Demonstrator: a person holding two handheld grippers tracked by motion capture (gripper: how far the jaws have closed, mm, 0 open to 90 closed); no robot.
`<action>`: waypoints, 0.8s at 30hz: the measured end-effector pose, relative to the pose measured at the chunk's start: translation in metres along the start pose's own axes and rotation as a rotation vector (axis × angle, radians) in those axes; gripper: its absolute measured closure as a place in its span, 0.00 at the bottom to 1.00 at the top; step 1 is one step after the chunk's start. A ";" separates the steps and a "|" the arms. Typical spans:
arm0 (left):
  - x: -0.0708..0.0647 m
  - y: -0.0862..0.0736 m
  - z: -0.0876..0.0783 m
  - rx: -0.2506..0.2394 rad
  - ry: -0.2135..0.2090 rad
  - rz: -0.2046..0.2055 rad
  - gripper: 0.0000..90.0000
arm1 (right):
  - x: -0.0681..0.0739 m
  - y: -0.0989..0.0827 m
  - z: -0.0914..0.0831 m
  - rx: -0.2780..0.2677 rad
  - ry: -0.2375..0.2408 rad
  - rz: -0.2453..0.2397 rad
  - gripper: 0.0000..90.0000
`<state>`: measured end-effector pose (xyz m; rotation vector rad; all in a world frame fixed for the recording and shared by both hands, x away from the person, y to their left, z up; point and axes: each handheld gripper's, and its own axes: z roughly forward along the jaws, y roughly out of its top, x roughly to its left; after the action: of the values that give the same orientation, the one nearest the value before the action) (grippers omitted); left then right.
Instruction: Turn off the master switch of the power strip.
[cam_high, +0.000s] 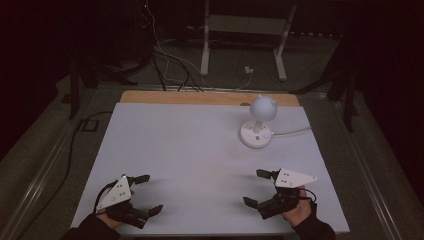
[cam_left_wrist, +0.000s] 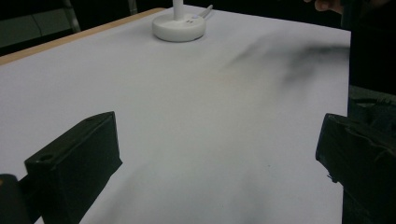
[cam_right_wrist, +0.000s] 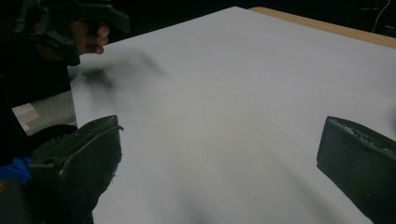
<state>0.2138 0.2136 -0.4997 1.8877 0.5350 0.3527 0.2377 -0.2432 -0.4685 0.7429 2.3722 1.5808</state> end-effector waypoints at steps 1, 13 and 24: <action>0.000 0.000 0.000 0.000 0.000 -0.001 0.00 | -0.001 0.001 0.000 0.000 0.002 0.001 0.00; 0.000 0.000 0.000 0.001 -0.002 -0.002 0.00 | -0.008 0.011 0.001 -0.024 -0.022 0.004 0.00; 0.000 0.000 0.000 0.003 -0.002 -0.001 0.00 | -0.018 0.017 0.000 -0.032 -0.074 0.002 0.00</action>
<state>0.2142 0.2136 -0.4999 1.8904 0.5356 0.3492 0.2584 -0.2468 -0.4551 0.7833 2.2902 1.5604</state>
